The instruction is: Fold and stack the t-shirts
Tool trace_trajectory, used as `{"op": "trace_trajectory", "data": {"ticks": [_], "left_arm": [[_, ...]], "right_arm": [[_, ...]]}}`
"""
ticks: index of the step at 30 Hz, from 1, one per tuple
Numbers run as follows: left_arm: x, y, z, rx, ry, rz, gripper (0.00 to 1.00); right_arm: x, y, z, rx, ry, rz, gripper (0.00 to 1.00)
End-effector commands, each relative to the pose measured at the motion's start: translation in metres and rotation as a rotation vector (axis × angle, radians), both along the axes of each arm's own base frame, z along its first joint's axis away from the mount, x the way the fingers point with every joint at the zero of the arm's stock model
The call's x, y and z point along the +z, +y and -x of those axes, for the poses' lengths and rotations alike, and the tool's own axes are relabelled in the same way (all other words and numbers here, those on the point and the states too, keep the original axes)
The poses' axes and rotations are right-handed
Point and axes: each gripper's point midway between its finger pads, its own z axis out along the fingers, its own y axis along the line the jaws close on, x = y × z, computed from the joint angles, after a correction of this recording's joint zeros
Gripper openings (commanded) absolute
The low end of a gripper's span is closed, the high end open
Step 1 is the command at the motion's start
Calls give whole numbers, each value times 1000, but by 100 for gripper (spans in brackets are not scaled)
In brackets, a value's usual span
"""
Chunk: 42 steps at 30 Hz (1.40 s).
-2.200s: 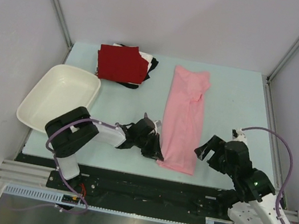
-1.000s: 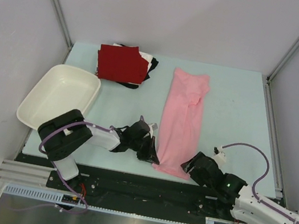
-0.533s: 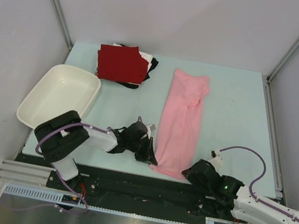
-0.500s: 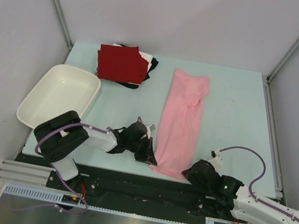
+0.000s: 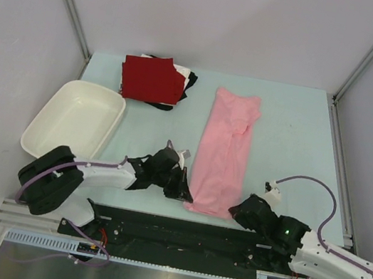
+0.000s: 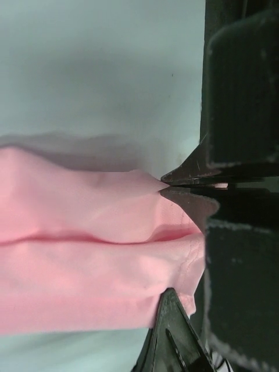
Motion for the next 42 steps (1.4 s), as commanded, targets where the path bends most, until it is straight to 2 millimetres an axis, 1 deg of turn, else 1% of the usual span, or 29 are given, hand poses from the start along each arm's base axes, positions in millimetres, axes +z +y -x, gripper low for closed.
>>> {"op": "trace_trajectory", "data": {"ticks": [1, 6, 9, 11, 13, 14, 15, 16, 17, 18, 20, 21, 22, 23, 24, 25, 26, 27, 28, 30, 31, 32, 34, 36, 37, 38, 40, 41, 42], "left_arm": [[29, 3, -15, 15, -79, 3, 0], [40, -1, -23, 8, -99, 11, 0], [48, -5, -39, 21, -113, 22, 0], [47, -5, -48, 23, -118, 12, 0], [59, -9, -66, 36, -136, 33, 1], [55, -11, -69, 11, -128, 32, 0], [66, -14, -84, 20, -145, 46, 0], [62, -16, -89, 9, -138, 41, 0], [63, -18, -95, 7, -142, 44, 0], [73, -21, -109, 22, -164, 53, 0], [66, -22, -123, 24, -154, 38, 1], [75, -25, -135, 29, -164, 58, 0], [67, -27, -140, 26, -148, 50, 0], [69, -29, -146, 25, -152, 57, 0], [78, -32, -158, 34, -171, 70, 0], [69, -34, -163, 28, -154, 59, 0], [70, -35, -169, 32, -155, 59, 0], [76, -36, -179, 42, -165, 70, 0], [67, -37, -184, 43, -149, 65, 0], [70, -38, -198, 56, -153, 74, 0], [61, -38, -202, 60, -133, 68, 0], [64, -39, -210, 66, -138, 76, 0], [55, -34, -221, 82, -115, 66, 0], [57, -32, -234, 96, -128, 64, 0], [52, -31, -239, 98, -126, 54, 0], [57, -30, -248, 107, -139, 58, 0], [50, -29, -255, 104, -128, 45, 0], [54, -28, -264, 114, -142, 49, 1], [54, -27, -269, 120, -144, 50, 4]], "right_arm": [[33, -14, -15, -35, -111, 47, 0], [50, -10, -23, -24, -160, 50, 0], [64, -11, -37, -46, -208, 72, 0], [72, -15, -53, -68, -242, 93, 0], [77, -12, -67, -70, -256, 73, 0], [79, -11, -74, -63, -261, 70, 0], [79, -17, -85, -63, -267, 83, 0], [88, -13, -96, -66, -303, 58, 0], [81, -16, -105, -73, -284, 79, 0], [90, -17, -120, -74, -312, 61, 0], [81, -20, -137, -78, -288, 80, 0], [85, -16, -144, -59, -289, 60, 0], [91, -22, -160, -81, -318, 53, 0], [92, -22, -168, -82, -320, 47, 0], [93, -17, -180, -68, -321, 29, 0], [90, -21, -188, -74, -310, 31, 0], [93, -15, -196, -56, -324, 4, 0], [87, -12, -205, -51, -311, 4, 0], [89, -12, -214, -55, -311, 5, 0], [81, -8, -225, -47, -294, 1, 0], [85, -8, -233, -53, -308, -6, 0], [85, -9, -238, -55, -309, -3, 0], [79, -8, -250, -56, -292, 1, 0], [77, -12, -260, -71, -296, 2, 0], [71, -13, -263, -72, -282, 8, 0], [75, -17, -271, -89, -290, 6, 0], [67, -19, -278, -98, -273, 12, 0], [72, -19, -285, -104, -283, 6, 0], [70, -21, -289, -114, -281, 7, 0]]}}
